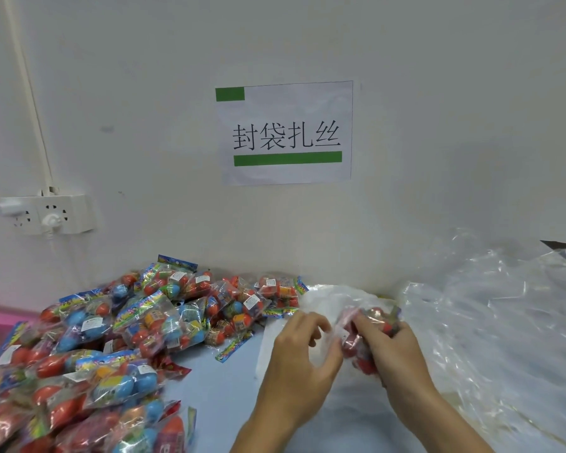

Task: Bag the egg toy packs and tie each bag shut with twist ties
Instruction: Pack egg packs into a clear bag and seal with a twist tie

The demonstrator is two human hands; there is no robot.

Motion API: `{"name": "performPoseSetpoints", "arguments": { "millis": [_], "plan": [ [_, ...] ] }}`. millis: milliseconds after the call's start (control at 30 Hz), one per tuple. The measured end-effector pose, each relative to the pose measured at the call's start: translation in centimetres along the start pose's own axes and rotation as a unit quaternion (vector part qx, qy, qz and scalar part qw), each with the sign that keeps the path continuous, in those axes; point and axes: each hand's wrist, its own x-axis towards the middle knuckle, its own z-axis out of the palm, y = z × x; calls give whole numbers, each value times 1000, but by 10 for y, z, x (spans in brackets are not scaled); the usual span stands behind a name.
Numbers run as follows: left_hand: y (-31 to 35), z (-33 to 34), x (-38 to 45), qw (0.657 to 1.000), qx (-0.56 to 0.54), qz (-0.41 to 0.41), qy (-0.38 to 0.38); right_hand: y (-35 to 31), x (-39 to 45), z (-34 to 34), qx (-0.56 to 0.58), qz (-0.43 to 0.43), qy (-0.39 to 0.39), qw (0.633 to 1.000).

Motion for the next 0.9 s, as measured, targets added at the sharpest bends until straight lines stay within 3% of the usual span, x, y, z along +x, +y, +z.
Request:
{"name": "performPoseSetpoints", "arguments": {
  "millis": [100, 167, 267, 367, 467, 567, 633, 700, 800, 900],
  "plan": [
    [1, -2, 1, 1000, -9, 11, -2, 0, -5, 4, -23, 5, -75, 997],
    [2, -4, 1, 999, 9, 46, -11, 4, -6, 4, -85, -4, -67, 994],
    [10, -4, 1, 993, 21, 114, -39, 8, -4, 3, -156, -14, 35, 987],
    [16, 1, -2, 990, 14, 134, -43, 9, 0, 1, -93, -23, 117, 988],
    [20, 0, -1, 997, -51, 50, 24, 9, 4, -1, -15, -19, 96, 995],
    [18, -4, 4, 982, -95, -107, 121, 8, 3, 0, 33, -23, 57, 998],
    [17, -5, 8, 948, -177, -252, 82, 9, 2, 3, 51, -33, 37, 997],
    [18, -3, 9, 895, -289, -339, 14, 9, -1, 6, 54, -51, 10, 997],
    [16, 1, 9, 851, -416, -319, -37, 3, -13, 10, 52, -94, -80, 991],
    [12, 3, 8, 860, -425, -283, -19, -3, -20, 10, 23, -144, -113, 983]
  ]
}}
